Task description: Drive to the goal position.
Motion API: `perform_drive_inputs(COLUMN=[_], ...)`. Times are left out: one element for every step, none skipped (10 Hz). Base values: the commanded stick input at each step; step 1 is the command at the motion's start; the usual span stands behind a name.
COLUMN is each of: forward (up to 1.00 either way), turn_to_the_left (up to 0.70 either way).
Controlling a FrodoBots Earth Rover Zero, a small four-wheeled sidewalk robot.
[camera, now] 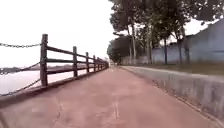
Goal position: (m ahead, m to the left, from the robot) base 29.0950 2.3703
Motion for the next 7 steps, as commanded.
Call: perform_drive_inputs(forward=[1.0,1.0,1.0,1.0,1.0,1.0,1.0], turn_to_the_left=[0.0,0.0,0.0,0.0,0.0,0.0,0.0])
